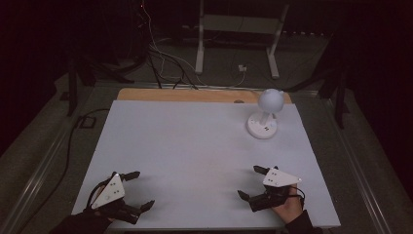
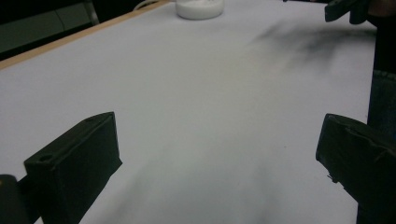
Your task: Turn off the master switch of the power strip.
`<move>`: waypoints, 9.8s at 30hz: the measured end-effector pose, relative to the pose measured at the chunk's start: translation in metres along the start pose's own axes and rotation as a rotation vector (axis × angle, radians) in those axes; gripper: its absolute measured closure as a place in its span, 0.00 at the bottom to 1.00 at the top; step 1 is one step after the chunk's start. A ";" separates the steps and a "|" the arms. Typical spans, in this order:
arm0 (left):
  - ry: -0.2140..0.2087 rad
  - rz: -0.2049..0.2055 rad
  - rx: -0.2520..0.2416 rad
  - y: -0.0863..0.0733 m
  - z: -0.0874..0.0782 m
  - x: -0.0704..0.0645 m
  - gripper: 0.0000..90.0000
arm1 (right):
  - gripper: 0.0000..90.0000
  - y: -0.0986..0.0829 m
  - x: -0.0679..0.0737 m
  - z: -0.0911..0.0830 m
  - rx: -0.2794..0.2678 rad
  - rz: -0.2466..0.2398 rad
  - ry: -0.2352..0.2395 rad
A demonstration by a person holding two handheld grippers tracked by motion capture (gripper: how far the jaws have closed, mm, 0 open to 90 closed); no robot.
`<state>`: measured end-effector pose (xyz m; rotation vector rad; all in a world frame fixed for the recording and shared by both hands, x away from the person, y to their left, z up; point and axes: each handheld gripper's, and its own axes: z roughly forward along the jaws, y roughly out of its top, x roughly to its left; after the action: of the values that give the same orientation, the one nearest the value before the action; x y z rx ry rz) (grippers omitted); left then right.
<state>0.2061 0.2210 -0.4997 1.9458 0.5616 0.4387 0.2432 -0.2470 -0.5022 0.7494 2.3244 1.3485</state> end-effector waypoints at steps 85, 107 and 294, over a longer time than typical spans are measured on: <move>-0.037 -0.044 -0.045 0.001 -0.001 0.001 0.00 | 0.01 0.068 -0.041 -0.008 -0.061 0.055 -0.130; -0.039 -0.046 -0.045 0.000 -0.002 0.001 0.00 | 0.00 0.064 -0.098 -0.019 -0.075 0.166 -0.326; -0.039 -0.048 -0.035 0.000 -0.003 -0.001 0.00 | 1.00 0.012 -0.200 0.070 0.115 0.339 -0.695</move>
<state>0.2038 0.2235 -0.4987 1.8990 0.5712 0.3773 0.4439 -0.3143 -0.5181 1.4305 1.7699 0.8646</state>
